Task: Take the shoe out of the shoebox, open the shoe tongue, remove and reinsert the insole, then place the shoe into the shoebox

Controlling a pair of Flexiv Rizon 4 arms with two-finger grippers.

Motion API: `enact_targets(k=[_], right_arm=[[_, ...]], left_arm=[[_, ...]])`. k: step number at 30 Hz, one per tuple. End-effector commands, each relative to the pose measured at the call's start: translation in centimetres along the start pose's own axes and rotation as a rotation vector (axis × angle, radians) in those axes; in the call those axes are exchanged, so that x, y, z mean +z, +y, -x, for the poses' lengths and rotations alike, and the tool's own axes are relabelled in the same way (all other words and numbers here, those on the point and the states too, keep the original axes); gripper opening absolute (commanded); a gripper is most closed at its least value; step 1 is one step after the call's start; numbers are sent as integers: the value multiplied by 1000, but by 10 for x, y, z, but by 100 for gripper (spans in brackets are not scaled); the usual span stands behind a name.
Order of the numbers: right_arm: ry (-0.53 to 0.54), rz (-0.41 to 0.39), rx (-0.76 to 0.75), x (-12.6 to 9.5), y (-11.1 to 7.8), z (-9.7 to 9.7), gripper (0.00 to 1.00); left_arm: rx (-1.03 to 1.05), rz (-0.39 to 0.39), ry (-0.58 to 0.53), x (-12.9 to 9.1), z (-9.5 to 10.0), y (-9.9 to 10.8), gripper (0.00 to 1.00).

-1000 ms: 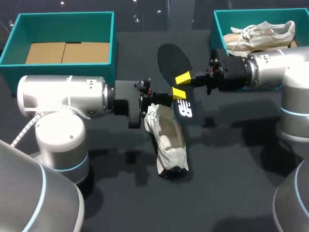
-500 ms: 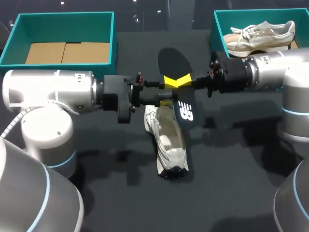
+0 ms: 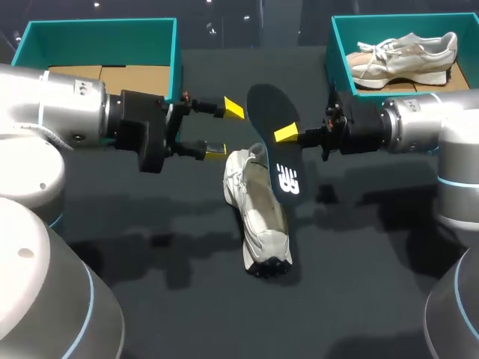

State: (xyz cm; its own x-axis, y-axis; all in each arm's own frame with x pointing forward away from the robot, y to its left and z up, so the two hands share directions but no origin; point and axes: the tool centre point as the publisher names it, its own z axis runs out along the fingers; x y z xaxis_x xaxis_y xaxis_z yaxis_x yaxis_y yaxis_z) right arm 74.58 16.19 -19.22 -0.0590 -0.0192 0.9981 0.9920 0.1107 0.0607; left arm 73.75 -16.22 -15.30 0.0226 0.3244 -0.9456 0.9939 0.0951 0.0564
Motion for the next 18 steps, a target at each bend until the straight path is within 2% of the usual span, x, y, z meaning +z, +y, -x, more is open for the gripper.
enact_targets(k=[1,6,8,10,11,18], right_arm=[[-2,0,1,1,0,0,0],[0,-6,3,3,2,3,0],[-2,-1,9,5,0,5,0],[-3,7,16,6,-5,8,0],[-1,12,18,6,-7,10,0],[4,21,20,5,-10,12,0]], left_arm=[[2,2,-1,-3,-1,-2,100],[-29,-31,167,-10,10,28,100],[-97,-105,154,-16,15,40,100],[-154,-162,235,-19,19,53,100],[-135,-142,270,-24,22,58,100],[-135,-142,270,-24,22,58,100]])
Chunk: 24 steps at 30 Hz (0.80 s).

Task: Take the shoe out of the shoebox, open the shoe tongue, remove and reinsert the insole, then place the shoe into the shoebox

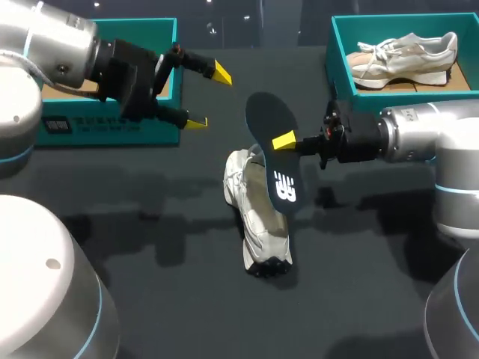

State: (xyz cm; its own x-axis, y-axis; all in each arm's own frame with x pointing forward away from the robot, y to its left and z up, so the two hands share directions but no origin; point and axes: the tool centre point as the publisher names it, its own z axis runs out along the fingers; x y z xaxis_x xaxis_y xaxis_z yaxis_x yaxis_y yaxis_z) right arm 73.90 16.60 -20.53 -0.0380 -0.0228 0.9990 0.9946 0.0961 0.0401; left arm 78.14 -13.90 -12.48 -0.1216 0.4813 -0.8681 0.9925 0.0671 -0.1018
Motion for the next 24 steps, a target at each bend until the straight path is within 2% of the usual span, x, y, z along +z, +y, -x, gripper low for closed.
enact_targets(k=[1,7,10,14,24], right_arm=[[-2,6,-1,0,-2,0,0],[-2,6,-1,0,-2,0,0],[-2,6,-1,0,-2,0,0],[-2,6,-1,0,-2,0,0],[-2,6,-1,0,-2,0,0]], left_arm=[[-1,-46,89,1,6,10,100],[-1,-46,89,1,6,10,100],[3,-39,166,5,20,19,100],[-34,-37,328,13,32,28,100],[-79,-104,610,22,48,37,100]])
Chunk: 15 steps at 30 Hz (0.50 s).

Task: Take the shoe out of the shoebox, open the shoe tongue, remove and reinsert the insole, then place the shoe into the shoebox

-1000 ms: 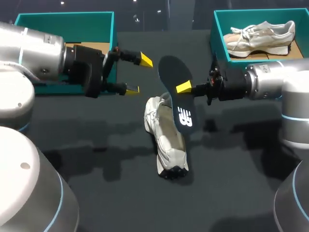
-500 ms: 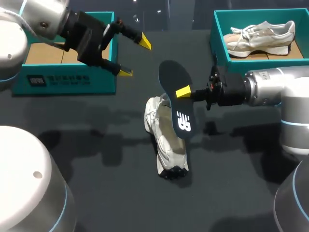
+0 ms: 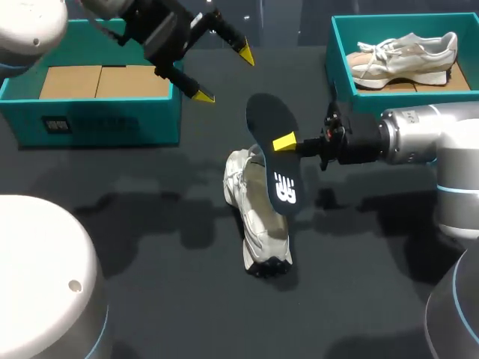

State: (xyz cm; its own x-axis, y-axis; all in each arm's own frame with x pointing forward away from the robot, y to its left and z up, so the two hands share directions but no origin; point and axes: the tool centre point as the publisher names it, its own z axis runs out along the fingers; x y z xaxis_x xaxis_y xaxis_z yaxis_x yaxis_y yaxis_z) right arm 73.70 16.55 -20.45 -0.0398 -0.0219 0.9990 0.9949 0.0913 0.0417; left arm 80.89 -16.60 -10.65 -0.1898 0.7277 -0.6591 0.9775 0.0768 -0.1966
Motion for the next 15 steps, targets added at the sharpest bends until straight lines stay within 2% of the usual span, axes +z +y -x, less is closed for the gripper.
enact_targets(k=[1,3,6,11,15], right_arm=[[-1,1,1,1,0,0,0],[-1,1,1,1,0,0,0],[-1,1,1,1,0,0,0],[-1,1,1,1,0,0,0],[-1,1,1,1,0,0,0]], left_arm=[[-5,-54,322,1,21,13,100],[5,-22,409,2,25,13,100],[5,-23,487,2,32,13,100],[7,-87,605,5,42,13,100],[19,-41,741,8,44,8,100]])
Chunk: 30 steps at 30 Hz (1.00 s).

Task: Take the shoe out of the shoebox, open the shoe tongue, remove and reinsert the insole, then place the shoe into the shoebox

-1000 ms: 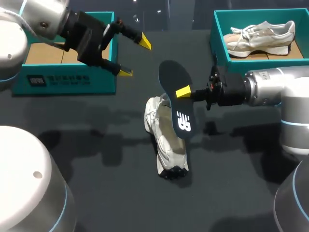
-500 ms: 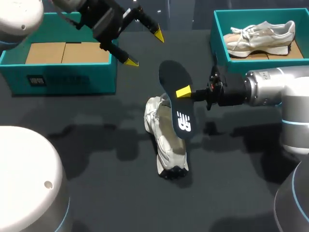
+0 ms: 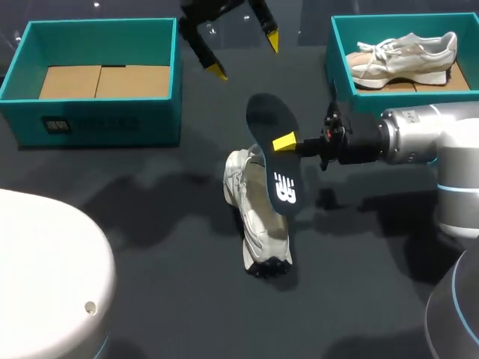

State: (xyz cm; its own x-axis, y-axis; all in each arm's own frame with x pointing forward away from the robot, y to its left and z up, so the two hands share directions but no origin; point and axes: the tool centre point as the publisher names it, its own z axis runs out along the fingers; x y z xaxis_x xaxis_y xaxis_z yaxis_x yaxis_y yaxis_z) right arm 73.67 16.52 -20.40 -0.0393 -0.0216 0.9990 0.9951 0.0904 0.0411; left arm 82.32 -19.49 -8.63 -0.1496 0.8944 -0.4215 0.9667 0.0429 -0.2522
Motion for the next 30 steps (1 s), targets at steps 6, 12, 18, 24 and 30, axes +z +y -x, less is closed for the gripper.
enact_targets(k=[6,12,18,24,30], right_arm=[[-1,0,0,1,0,1,0],[-1,0,0,1,0,1,0],[-1,0,0,1,0,1,0],[-1,0,0,1,0,1,0],[-1,0,0,1,0,1,0]], left_arm=[[9,62,562,3,7,0,100],[-4,67,613,8,11,3,100],[-12,77,639,16,17,7,100],[-4,103,583,20,25,10,100],[-4,107,551,25,33,12,100]])
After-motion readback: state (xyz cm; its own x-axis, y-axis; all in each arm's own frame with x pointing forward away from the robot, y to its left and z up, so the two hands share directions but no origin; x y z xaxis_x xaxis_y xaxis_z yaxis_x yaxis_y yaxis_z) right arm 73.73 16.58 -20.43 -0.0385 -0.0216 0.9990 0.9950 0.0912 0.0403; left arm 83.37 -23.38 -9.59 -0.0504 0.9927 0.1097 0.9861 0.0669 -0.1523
